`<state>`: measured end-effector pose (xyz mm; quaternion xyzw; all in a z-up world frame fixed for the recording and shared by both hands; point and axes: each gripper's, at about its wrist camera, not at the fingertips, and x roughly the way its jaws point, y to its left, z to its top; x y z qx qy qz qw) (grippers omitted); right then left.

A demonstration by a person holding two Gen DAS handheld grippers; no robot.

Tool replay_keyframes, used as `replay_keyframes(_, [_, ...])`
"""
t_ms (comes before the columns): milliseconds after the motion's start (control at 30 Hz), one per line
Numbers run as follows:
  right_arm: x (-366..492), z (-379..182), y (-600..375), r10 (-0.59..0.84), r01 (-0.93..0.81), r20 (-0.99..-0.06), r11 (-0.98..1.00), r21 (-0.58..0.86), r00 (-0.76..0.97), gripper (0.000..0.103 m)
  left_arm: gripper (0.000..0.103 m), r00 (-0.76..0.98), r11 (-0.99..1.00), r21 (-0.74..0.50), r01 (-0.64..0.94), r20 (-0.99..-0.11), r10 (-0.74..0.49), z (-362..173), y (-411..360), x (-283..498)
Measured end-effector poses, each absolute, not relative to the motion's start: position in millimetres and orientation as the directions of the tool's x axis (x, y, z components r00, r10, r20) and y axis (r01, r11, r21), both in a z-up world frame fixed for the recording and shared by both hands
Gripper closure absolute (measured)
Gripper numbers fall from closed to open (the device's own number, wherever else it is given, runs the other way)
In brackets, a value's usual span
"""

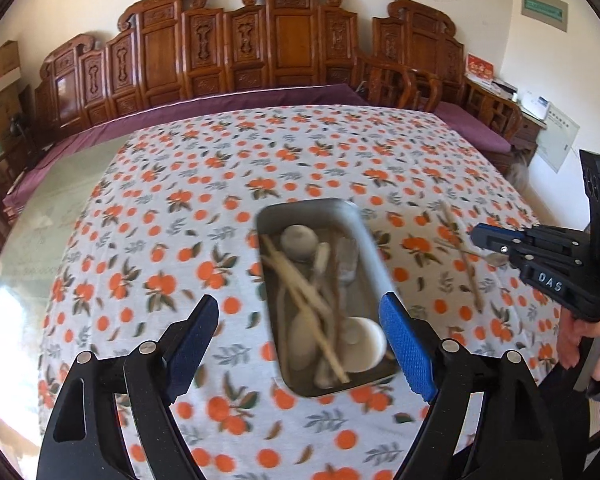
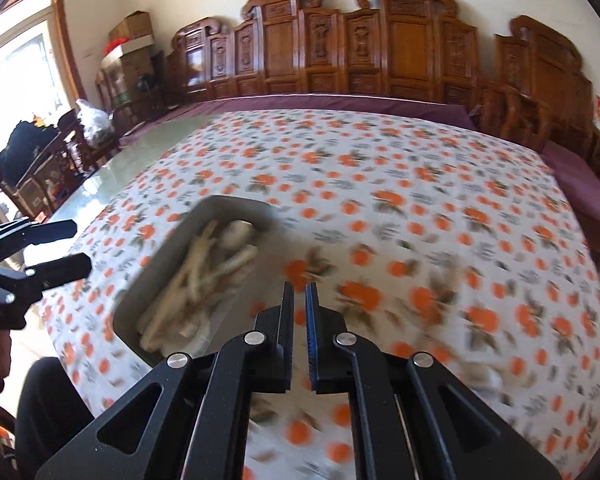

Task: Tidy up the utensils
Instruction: 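Move both grippers back to the remaining metal spoon and chopstick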

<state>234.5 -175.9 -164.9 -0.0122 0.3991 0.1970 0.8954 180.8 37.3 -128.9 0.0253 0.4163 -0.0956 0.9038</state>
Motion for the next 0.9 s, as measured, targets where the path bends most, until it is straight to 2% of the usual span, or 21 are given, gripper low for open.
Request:
replay_keyframes(333, [198.4, -158.5, -260.7, 0.27, -0.292, -0.714, 0.952, 0.095, 0.646, 0.095, 0.024, 0.63, 0.967, -0.047, 0.251, -0.75, -0.2, -129.4, -21.6, 176.0])
replay_keyframes(400, [191.1, -157.1, -272.7, 0.26, -0.28, -0.711, 0.956, 0.093, 0.653, 0.087, 0.024, 0.627, 0.964, -0.046, 0.261, -0.752, -0.206, -130.0, -31.7, 174.9])
replay_keyframes(600, [182.0, -159.8, -299.4, 0.237, -0.249, -0.706, 0.964, 0.088, 0.667, 0.079, 0.024, 0.615, 0.957, -0.037, 0.286, -0.759, -0.213, -134.2, -57.0, 176.0])
replay_keyframes(833, [191.9, -176.4, -325.8, 0.214, -0.217, -0.725, 0.972, 0.091, 0.654, 0.078, 0.024, 0.582, 0.939, -0.04, 0.343, -0.775, -0.246, -149.0, -98.9, 191.0])
replay_keyframes(900, [195.5, -181.6, -334.1, 0.211, -0.196, -0.731, 0.975, 0.107, 0.649, 0.078, 0.028, 0.569, 0.932, -0.041, 0.361, -0.781, -0.255, -155.2, -111.5, 196.6])
